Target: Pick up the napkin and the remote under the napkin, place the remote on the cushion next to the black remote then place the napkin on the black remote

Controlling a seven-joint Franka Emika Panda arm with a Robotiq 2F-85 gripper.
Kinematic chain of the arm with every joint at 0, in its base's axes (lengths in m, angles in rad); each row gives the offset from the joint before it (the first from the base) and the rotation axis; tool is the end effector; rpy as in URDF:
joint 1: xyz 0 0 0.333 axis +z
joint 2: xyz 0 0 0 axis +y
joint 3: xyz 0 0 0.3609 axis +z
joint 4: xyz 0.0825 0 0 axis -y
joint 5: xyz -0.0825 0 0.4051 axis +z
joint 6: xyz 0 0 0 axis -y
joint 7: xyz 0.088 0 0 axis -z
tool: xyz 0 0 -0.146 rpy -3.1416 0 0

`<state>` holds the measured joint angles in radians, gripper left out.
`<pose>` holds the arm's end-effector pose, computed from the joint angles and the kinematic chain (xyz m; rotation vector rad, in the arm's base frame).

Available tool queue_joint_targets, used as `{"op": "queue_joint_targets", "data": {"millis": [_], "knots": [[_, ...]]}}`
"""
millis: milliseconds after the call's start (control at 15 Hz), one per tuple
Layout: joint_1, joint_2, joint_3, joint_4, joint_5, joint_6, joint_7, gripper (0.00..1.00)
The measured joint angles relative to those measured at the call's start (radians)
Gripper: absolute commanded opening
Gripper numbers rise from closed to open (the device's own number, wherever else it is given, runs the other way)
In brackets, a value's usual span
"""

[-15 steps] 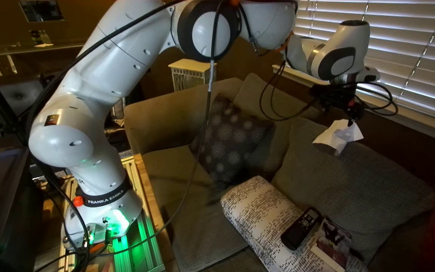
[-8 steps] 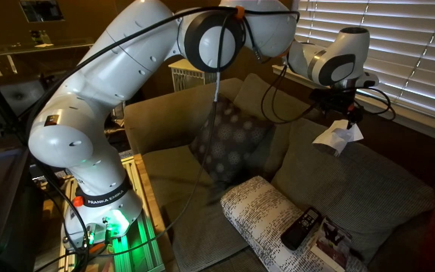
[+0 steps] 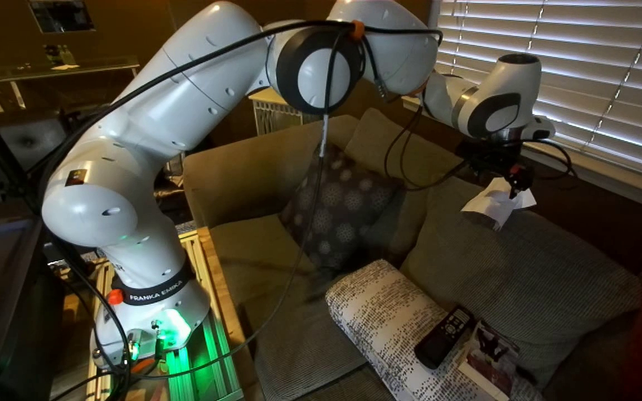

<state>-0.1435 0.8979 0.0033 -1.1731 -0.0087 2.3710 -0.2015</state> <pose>0.8473 -0.1208 0.2580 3.0512 0.0992 0.4535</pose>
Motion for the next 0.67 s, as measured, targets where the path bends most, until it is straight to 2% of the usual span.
{"op": "queue_joint_targets", "data": {"millis": [667], "knots": [[0.003, 0.056, 0.026, 0.009, 0.0, 0.09, -0.01, 1.0]]}}
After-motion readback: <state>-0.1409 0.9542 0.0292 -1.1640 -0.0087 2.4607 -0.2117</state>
